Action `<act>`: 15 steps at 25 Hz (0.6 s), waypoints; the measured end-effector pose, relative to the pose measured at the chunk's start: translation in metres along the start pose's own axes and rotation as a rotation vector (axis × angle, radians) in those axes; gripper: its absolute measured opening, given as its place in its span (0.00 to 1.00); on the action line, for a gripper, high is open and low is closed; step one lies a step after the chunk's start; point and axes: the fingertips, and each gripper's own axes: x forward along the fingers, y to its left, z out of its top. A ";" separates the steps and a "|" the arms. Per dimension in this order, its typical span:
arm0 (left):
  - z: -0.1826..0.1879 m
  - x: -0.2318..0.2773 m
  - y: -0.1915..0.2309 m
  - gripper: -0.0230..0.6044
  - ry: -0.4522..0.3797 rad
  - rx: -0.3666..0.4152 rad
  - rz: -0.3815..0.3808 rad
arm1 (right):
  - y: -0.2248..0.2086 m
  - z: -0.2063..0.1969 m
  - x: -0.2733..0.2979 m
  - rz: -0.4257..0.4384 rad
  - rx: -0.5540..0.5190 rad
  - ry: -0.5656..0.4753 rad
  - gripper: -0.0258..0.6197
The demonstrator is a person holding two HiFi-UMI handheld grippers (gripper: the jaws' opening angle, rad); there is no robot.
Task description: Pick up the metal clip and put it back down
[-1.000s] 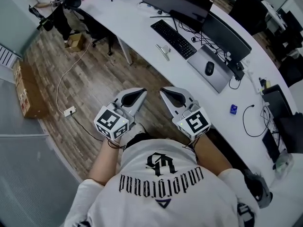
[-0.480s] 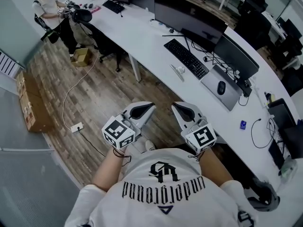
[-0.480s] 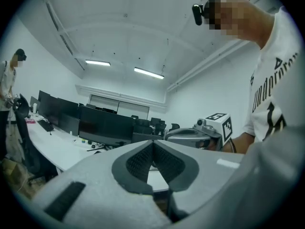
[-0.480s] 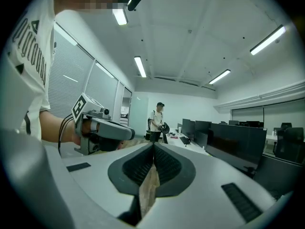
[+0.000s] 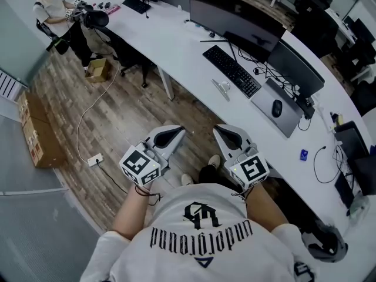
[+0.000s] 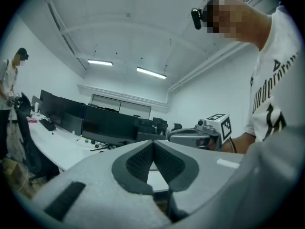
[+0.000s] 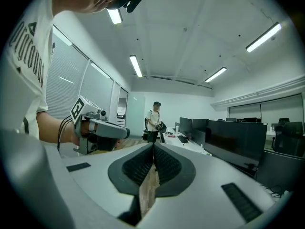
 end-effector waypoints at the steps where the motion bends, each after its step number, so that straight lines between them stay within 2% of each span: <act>1: 0.000 0.002 0.001 0.06 -0.001 -0.002 -0.001 | -0.004 -0.002 0.002 0.000 0.011 0.000 0.06; 7: -0.006 0.029 0.017 0.06 0.013 -0.022 -0.003 | -0.036 -0.013 0.013 0.006 0.041 0.013 0.06; 15: 0.001 0.090 0.035 0.06 0.011 -0.001 -0.001 | -0.093 -0.023 0.021 0.026 0.058 0.023 0.06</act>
